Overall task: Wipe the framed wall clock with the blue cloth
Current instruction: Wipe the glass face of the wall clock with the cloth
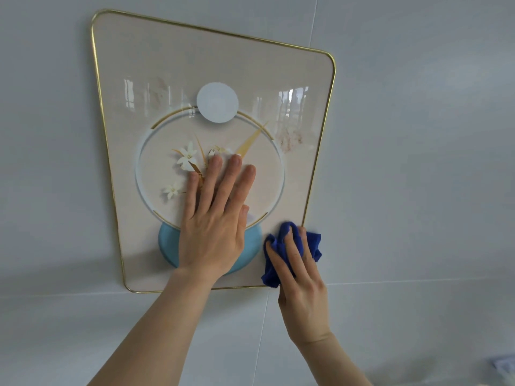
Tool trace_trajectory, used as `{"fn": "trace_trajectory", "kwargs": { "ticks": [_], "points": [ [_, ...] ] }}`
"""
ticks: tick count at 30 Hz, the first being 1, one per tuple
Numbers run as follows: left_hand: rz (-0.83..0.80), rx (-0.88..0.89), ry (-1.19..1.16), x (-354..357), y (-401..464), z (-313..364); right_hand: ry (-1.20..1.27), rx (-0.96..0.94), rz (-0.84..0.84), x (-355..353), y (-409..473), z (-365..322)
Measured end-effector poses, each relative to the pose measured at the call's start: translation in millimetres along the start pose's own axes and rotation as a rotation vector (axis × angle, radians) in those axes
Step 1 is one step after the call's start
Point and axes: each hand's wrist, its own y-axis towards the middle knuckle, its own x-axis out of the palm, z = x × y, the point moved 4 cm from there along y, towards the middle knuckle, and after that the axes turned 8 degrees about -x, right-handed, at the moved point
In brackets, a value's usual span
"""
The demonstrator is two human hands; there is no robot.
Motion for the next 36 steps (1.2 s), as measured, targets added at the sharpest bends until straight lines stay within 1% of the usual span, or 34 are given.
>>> {"fn": "trace_trajectory", "kwargs": {
  "ticks": [11, 15, 17, 18, 20, 21, 24, 25, 26, 27, 28, 30, 32, 34, 36],
  "points": [
    [0.003, -0.005, 0.0, 2.9, -0.8, -0.2, -0.094, 0.004, -0.177, 4.9, -57.1, -3.7],
    [0.003, -0.006, -0.009, 3.2, -1.3, -0.2, -0.019, 0.111, -0.334, 6.0, -75.5, -7.6],
    [0.006, -0.006, -0.011, 2.9, -1.5, -0.3, 0.031, 0.131, -0.355, 2.8, -76.7, -11.2],
    [0.006, -0.006, -0.01, 3.0, -1.5, -0.2, 0.068, 0.141, -0.335, 2.8, -78.7, -11.5],
    [0.002, -0.006, -0.01, 3.0, -1.2, -0.3, 0.205, 0.249, -0.298, 0.2, -81.8, -8.7],
    [0.0, -0.006, -0.01, 3.0, -1.1, -0.2, 0.31, 0.351, -0.266, -3.2, -83.7, -7.1],
    [-0.006, -0.006, -0.013, 2.7, -0.9, -0.7, 0.783, 0.774, -0.211, -11.1, -85.9, -8.2],
    [-0.008, -0.006, -0.014, 2.5, -0.8, -0.7, 0.903, 0.915, -0.195, -15.2, -82.4, -8.7],
    [-0.01, -0.003, -0.014, 2.3, -0.8, -0.7, 1.001, 1.024, -0.163, -19.3, -80.5, -7.3],
    [-0.013, 0.0, -0.015, 2.2, -0.9, -0.7, 1.093, 1.09, -0.135, -23.9, -77.9, -6.0],
    [-0.016, 0.003, -0.017, 2.4, -0.9, -0.6, 1.224, 1.133, -0.095, -28.3, -72.4, -6.9],
    [-0.019, 0.005, -0.018, 2.0, -0.7, -1.0, 1.445, 1.125, -0.06, -41.1, -51.1, -13.4],
    [-0.018, 0.007, -0.025, 1.5, -0.1, -1.4, 1.556, 1.06, 0.001, -56.2, -24.2, -18.9],
    [-0.017, 0.006, -0.036, 1.0, -0.4, -1.3, 1.559, 0.957, 0.03, -73.1, 9.4, -21.3],
    [-0.007, 0.003, -0.026, 0.8, -0.9, -0.9, 1.455, 0.927, 0.042, -89.7, 39.8, -21.6]
  ]
}}
